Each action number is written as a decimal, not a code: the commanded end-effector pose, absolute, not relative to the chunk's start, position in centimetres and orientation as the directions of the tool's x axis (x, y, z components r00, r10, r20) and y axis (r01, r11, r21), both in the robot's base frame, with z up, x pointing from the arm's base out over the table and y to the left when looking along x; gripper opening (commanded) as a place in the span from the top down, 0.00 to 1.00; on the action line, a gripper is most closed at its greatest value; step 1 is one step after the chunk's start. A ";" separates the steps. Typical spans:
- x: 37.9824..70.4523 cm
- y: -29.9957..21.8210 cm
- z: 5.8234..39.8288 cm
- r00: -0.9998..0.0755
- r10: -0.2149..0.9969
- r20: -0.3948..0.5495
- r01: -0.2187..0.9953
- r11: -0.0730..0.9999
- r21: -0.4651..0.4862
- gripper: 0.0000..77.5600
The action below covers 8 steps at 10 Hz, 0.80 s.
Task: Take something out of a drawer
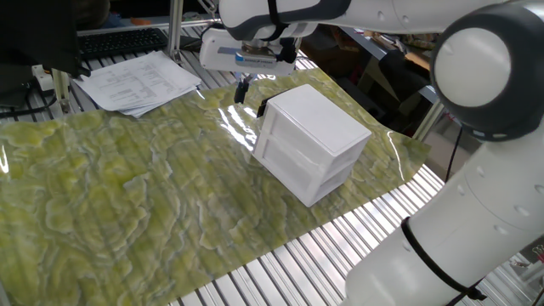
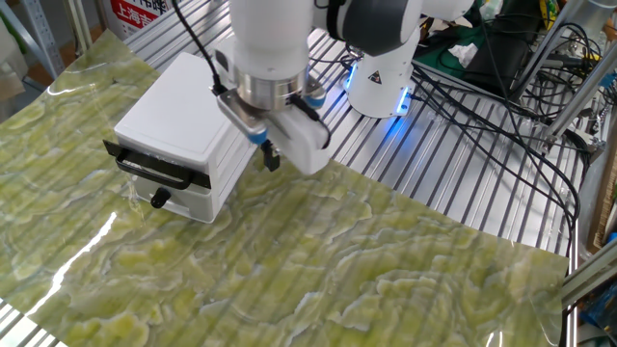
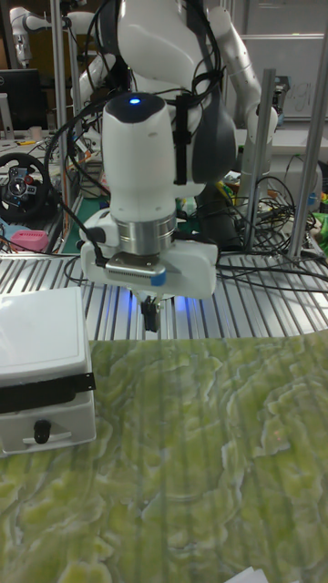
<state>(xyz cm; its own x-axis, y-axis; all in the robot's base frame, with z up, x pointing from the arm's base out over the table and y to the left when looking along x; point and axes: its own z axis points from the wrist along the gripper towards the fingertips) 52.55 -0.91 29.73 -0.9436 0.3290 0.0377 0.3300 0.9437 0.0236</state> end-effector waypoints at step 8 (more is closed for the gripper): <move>55.1 -4.2 29.7 -0.913 0.409 0.000 0.409 0.912 0.020 1.00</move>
<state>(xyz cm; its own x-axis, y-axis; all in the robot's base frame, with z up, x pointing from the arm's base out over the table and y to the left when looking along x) 54.66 -3.67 29.68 -0.9159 0.4015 0.0034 0.4015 0.9157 0.0177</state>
